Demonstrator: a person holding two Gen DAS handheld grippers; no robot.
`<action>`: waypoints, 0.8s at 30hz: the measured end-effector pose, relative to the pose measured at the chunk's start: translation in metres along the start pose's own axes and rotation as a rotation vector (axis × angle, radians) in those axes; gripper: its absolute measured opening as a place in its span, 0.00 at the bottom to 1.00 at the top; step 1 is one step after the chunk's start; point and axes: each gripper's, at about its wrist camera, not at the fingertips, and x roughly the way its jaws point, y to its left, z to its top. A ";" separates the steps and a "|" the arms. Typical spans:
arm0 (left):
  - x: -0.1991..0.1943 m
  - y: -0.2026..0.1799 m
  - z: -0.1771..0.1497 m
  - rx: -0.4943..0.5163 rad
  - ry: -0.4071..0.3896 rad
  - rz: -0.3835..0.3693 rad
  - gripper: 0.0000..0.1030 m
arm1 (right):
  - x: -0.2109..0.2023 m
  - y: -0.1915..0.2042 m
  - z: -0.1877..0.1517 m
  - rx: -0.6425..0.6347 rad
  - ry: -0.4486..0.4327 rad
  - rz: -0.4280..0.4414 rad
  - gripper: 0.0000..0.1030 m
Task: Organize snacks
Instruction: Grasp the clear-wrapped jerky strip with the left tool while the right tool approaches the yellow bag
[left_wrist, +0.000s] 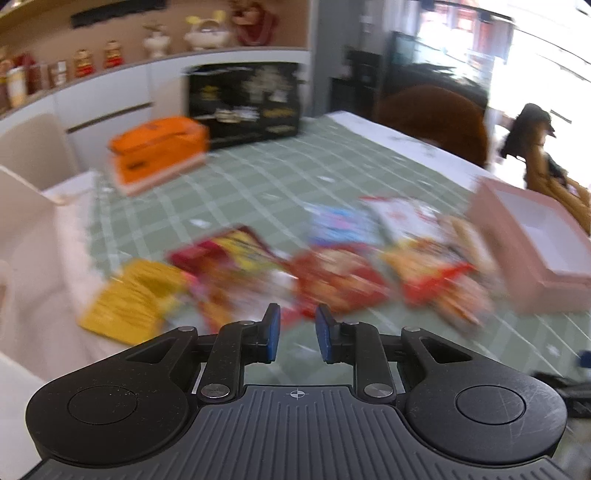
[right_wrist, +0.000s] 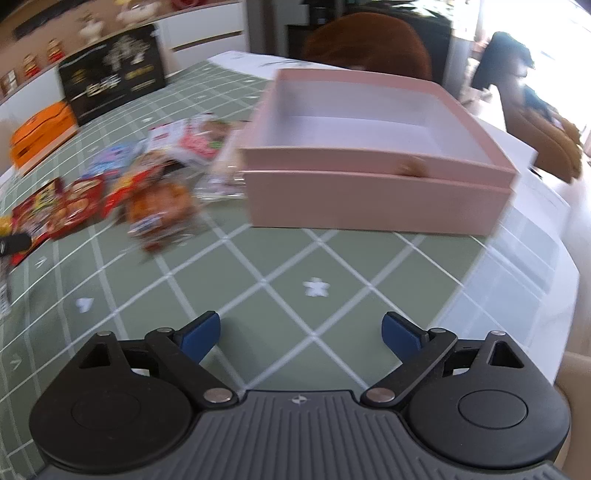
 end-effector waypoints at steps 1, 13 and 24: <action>0.002 0.018 0.008 -0.037 -0.008 0.030 0.28 | -0.002 0.006 0.002 -0.023 -0.005 -0.003 0.92; 0.049 0.094 0.025 -0.222 0.027 0.132 0.40 | -0.004 0.025 0.008 -0.076 0.016 0.025 0.92; 0.029 0.051 -0.004 -0.215 0.143 -0.278 0.40 | -0.014 0.059 0.021 -0.196 -0.017 0.136 0.89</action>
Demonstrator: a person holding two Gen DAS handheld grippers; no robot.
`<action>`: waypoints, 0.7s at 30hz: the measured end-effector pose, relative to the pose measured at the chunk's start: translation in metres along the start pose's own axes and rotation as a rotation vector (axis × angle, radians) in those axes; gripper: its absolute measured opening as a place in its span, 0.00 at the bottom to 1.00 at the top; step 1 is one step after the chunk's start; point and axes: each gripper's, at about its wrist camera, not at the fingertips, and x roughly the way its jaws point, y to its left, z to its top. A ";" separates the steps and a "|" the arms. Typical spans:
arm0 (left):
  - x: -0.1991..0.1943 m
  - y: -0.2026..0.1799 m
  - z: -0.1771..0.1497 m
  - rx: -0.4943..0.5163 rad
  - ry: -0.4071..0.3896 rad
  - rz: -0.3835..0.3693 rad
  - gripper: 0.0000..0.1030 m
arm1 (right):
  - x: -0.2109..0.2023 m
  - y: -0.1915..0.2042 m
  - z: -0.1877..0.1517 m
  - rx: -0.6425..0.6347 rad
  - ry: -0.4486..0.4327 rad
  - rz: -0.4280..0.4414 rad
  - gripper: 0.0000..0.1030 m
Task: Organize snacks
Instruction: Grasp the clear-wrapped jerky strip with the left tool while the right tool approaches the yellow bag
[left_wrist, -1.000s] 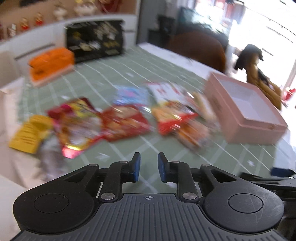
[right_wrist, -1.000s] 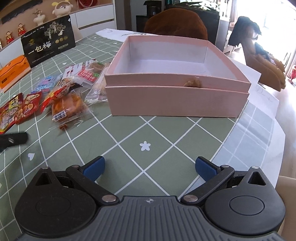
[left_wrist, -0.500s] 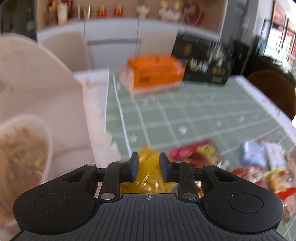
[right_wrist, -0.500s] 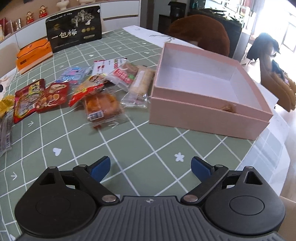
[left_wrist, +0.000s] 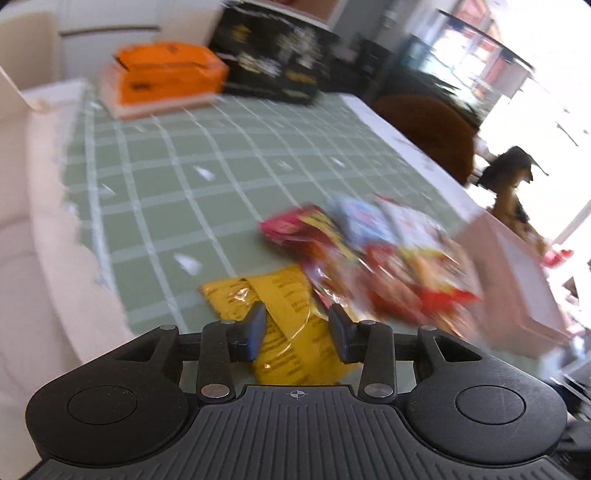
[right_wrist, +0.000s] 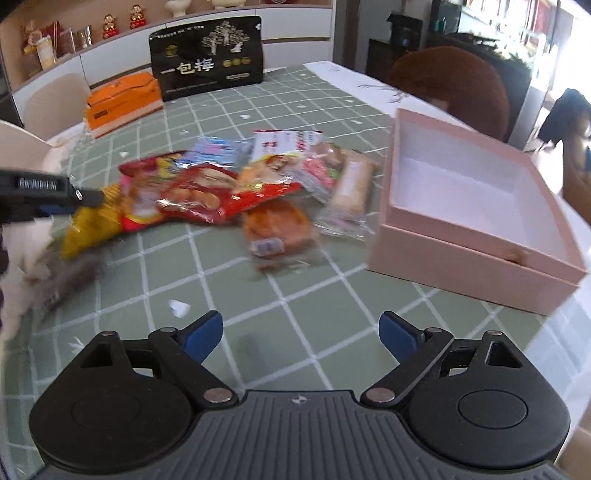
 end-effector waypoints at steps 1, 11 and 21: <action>0.000 -0.005 -0.005 0.011 0.019 -0.031 0.40 | 0.000 0.002 0.002 0.008 0.005 0.019 0.89; -0.036 -0.042 -0.042 0.233 0.120 -0.011 0.38 | -0.005 0.030 0.006 -0.069 -0.002 0.081 0.88; -0.021 -0.038 -0.039 0.482 0.183 0.093 0.42 | -0.002 0.007 -0.003 -0.013 0.038 0.072 0.88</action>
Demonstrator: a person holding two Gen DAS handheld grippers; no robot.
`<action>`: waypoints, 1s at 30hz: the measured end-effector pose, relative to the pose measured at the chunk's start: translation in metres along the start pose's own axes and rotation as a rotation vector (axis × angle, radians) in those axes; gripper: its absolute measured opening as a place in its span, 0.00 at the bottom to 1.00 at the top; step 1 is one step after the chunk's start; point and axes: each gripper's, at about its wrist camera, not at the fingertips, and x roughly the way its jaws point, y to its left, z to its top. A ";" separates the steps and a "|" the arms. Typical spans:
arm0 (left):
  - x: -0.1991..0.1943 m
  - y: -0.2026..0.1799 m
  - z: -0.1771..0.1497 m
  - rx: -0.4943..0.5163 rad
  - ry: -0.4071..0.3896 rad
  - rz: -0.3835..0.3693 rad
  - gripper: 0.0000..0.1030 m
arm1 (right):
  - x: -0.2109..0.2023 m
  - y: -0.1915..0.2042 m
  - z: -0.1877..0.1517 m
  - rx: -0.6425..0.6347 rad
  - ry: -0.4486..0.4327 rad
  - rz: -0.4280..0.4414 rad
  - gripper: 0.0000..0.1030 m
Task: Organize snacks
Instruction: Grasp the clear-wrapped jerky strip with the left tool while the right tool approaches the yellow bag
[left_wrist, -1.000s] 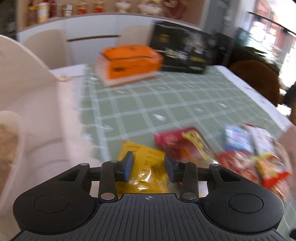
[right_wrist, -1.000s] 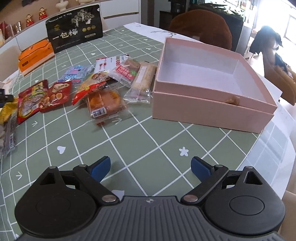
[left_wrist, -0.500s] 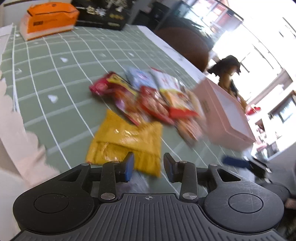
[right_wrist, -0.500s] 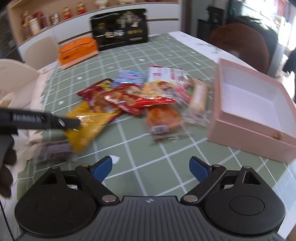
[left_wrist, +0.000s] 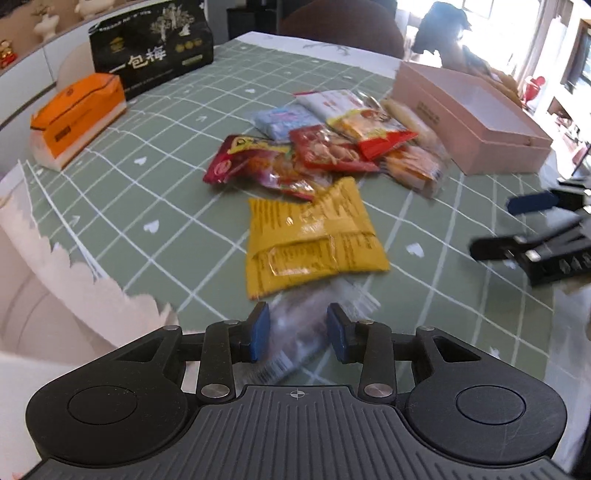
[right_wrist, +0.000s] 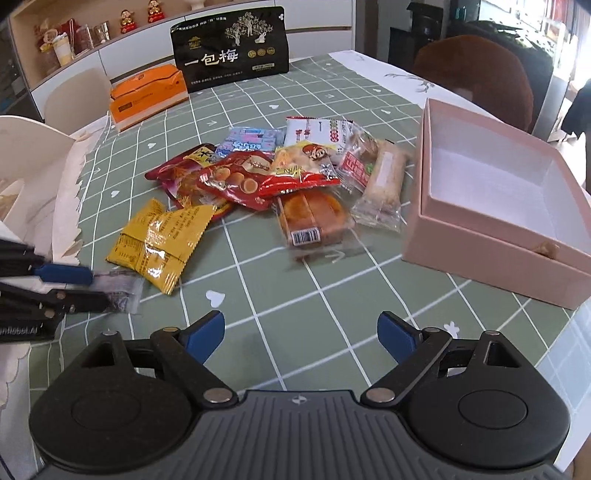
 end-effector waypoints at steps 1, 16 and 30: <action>0.003 0.000 0.002 -0.005 -0.009 -0.004 0.43 | 0.000 0.000 -0.001 -0.003 0.002 0.001 0.88; -0.002 -0.023 -0.017 -0.163 -0.011 -0.128 0.40 | 0.056 0.086 0.092 -0.120 0.096 0.213 0.82; -0.001 -0.072 -0.024 -0.112 -0.017 -0.232 0.39 | 0.024 -0.009 0.030 -0.071 0.139 0.041 0.46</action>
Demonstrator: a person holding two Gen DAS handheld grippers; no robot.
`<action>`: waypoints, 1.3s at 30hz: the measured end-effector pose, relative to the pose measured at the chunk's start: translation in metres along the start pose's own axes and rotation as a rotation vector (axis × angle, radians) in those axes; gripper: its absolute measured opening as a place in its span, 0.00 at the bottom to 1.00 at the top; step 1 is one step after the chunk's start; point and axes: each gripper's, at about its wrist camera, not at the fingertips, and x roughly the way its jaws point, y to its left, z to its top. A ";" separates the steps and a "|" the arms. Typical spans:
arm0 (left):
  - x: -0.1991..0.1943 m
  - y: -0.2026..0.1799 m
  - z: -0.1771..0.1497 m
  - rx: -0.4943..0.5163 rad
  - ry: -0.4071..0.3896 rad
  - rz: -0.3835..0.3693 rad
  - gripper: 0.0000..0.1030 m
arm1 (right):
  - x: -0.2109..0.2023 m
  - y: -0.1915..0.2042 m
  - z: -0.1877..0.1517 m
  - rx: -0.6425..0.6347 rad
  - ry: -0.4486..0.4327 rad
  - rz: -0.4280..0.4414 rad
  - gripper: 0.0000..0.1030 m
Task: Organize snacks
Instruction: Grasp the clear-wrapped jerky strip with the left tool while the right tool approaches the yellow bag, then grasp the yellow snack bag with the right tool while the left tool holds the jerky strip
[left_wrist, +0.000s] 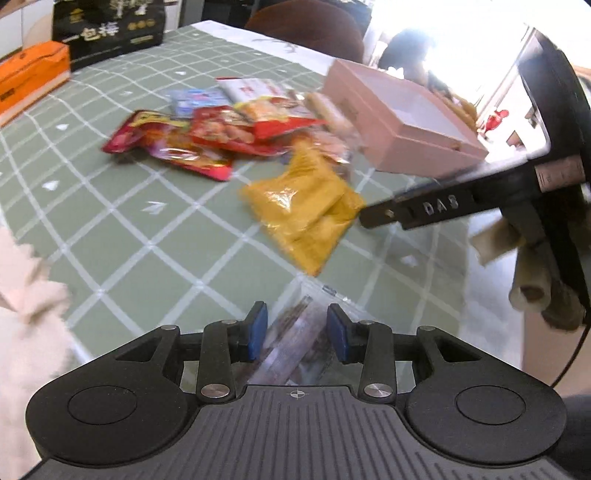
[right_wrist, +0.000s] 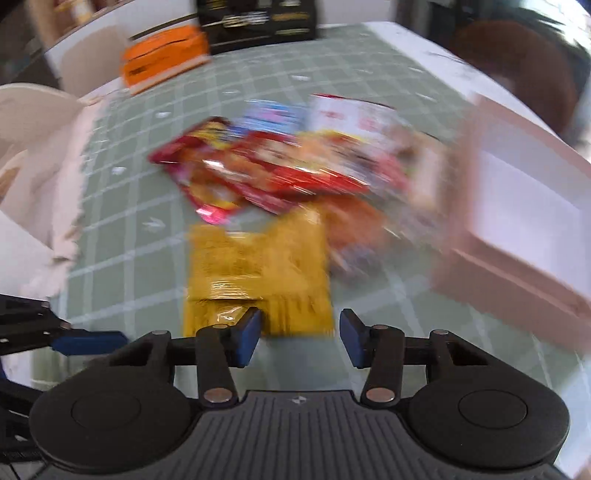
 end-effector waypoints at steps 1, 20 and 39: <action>0.004 -0.005 0.001 -0.011 0.000 -0.023 0.39 | -0.005 -0.011 -0.008 0.034 -0.004 -0.020 0.45; 0.002 -0.082 -0.011 0.540 0.146 0.082 0.35 | -0.051 -0.071 -0.095 0.256 -0.029 -0.114 0.55; 0.018 -0.047 0.010 0.037 0.019 0.286 0.47 | -0.036 0.015 0.021 0.076 -0.211 -0.080 0.67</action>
